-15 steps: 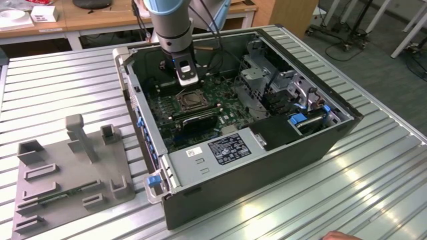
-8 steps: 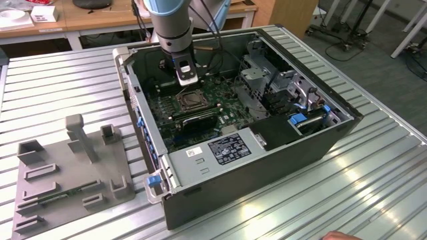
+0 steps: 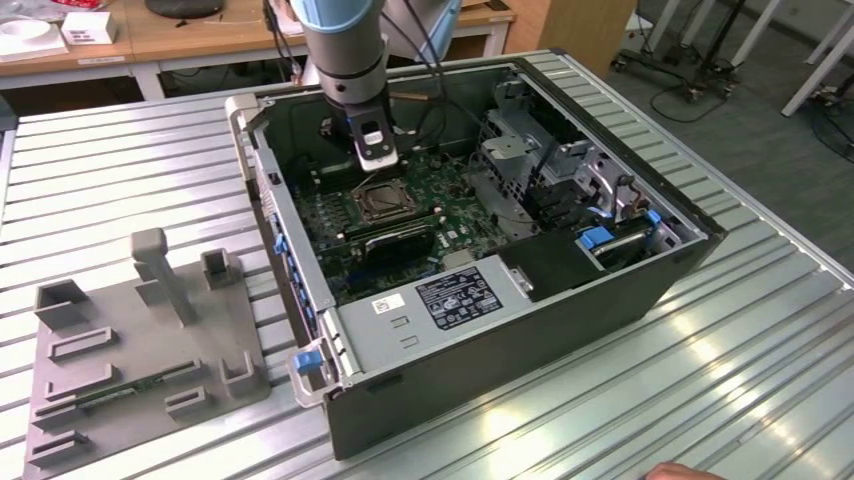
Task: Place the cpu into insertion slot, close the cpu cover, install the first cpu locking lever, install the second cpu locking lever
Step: 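Install the first cpu locking lever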
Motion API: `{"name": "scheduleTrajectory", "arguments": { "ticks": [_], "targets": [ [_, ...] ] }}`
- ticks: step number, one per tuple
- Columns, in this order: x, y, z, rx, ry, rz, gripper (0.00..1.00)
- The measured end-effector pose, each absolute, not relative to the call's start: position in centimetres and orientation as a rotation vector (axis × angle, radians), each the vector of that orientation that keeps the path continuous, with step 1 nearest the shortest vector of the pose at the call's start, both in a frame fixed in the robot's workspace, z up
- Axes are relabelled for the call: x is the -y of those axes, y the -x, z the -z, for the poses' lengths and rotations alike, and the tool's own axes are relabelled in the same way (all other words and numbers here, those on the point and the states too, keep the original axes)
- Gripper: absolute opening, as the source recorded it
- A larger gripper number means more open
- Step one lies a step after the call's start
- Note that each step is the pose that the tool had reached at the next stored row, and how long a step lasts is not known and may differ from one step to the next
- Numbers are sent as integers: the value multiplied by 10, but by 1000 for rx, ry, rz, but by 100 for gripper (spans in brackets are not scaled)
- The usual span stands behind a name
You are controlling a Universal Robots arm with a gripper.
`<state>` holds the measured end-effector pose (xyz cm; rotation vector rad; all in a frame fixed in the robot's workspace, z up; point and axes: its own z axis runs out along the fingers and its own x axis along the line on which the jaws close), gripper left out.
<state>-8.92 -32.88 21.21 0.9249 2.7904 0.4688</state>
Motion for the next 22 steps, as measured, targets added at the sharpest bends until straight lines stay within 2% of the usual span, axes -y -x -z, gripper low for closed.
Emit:
{"name": "scheduleTrajectory", "arguments": {
  "ticks": [4,22],
  "targets": [
    [329,87,-212,-2791,-928,-487,11],
    [331,83,-206,-2791,-928,-488,11]
  ]
}}
